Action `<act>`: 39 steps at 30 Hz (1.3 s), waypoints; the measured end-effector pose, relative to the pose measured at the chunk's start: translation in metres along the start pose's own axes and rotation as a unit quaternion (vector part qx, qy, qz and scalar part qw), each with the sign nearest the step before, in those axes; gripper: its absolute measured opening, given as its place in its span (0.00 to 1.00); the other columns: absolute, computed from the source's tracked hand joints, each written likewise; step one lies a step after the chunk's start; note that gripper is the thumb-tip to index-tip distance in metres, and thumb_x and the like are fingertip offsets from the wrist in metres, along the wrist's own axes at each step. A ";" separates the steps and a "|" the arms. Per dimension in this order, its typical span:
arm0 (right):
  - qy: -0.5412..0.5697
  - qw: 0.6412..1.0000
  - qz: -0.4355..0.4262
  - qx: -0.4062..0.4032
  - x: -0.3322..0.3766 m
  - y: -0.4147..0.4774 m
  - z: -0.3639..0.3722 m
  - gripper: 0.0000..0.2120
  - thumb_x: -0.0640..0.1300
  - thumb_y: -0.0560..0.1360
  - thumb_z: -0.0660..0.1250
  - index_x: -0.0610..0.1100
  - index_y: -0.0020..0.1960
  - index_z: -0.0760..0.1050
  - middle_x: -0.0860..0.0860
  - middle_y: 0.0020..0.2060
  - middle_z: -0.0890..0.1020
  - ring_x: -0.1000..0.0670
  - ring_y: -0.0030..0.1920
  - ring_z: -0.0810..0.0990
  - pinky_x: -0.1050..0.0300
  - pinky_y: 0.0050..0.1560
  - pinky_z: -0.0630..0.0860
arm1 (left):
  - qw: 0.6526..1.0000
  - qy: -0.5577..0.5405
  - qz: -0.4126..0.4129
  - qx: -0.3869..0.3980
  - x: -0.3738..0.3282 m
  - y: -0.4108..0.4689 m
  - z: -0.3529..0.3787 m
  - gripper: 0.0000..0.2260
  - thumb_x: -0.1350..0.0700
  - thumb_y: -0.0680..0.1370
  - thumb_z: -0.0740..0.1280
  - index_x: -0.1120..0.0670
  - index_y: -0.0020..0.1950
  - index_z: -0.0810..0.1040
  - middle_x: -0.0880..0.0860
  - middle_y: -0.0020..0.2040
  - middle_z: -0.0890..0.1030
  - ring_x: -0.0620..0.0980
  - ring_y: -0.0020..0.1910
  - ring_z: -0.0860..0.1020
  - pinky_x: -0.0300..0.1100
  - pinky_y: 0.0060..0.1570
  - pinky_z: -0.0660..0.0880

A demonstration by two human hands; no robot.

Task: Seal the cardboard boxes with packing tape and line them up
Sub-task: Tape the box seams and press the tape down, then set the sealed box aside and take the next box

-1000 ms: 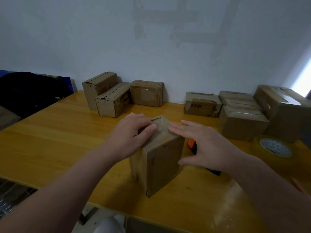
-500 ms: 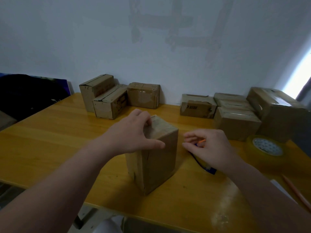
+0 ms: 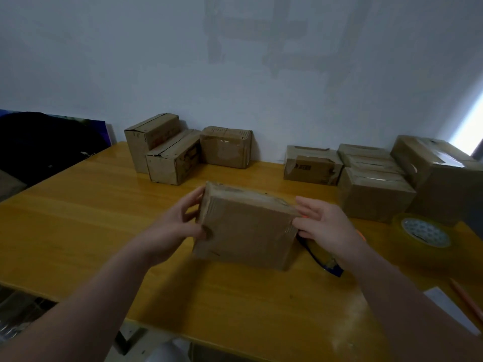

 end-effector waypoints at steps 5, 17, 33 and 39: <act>-0.001 0.997 -0.036 0.068 0.009 -0.003 0.023 0.28 0.32 0.74 0.68 0.44 0.71 0.68 0.57 0.61 0.76 0.61 0.52 0.79 0.71 0.41 0.76 | 0.999 0.015 -0.024 0.018 0.023 0.001 -0.003 0.44 0.63 0.59 0.70 0.38 0.72 0.63 0.44 0.69 0.70 0.49 0.65 0.71 0.46 0.58 0.74; -0.421 0.895 -0.108 0.100 0.049 0.013 0.046 0.50 0.64 0.66 0.73 0.55 0.78 0.48 0.55 0.76 0.56 0.48 0.76 0.55 0.44 0.72 0.59 | 0.985 0.149 -0.085 0.005 0.033 0.011 -0.016 0.33 0.61 0.60 0.68 0.43 0.64 0.71 0.48 0.58 0.78 0.46 0.56 0.77 0.37 0.46 0.73; -0.421 0.885 -0.192 -0.051 0.107 0.112 0.041 0.47 0.54 0.67 0.76 0.58 0.76 0.51 0.45 0.69 0.60 0.42 0.70 0.58 0.39 0.73 0.54 | 0.918 0.362 -0.017 -0.159 -0.004 0.072 -0.056 0.34 0.58 0.74 0.71 0.47 0.76 0.60 0.51 0.68 0.71 0.52 0.66 0.70 0.44 0.58 0.70; -0.517 0.848 -0.107 -0.050 0.056 0.173 -0.004 0.45 0.50 0.69 0.74 0.58 0.77 0.50 0.41 0.70 0.59 0.39 0.71 0.57 0.43 0.72 0.51 | 0.898 0.421 -0.012 -0.130 -0.006 0.115 -0.041 0.25 0.56 0.76 0.69 0.51 0.73 0.67 0.51 0.66 0.74 0.50 0.64 0.71 0.42 0.59 0.68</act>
Point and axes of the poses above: each hand's wrist, its own y-axis towards the middle knuckle, its own z-axis out of the palm, x = y × z, the point moved 10 cm from there along y, towards the middle knuckle
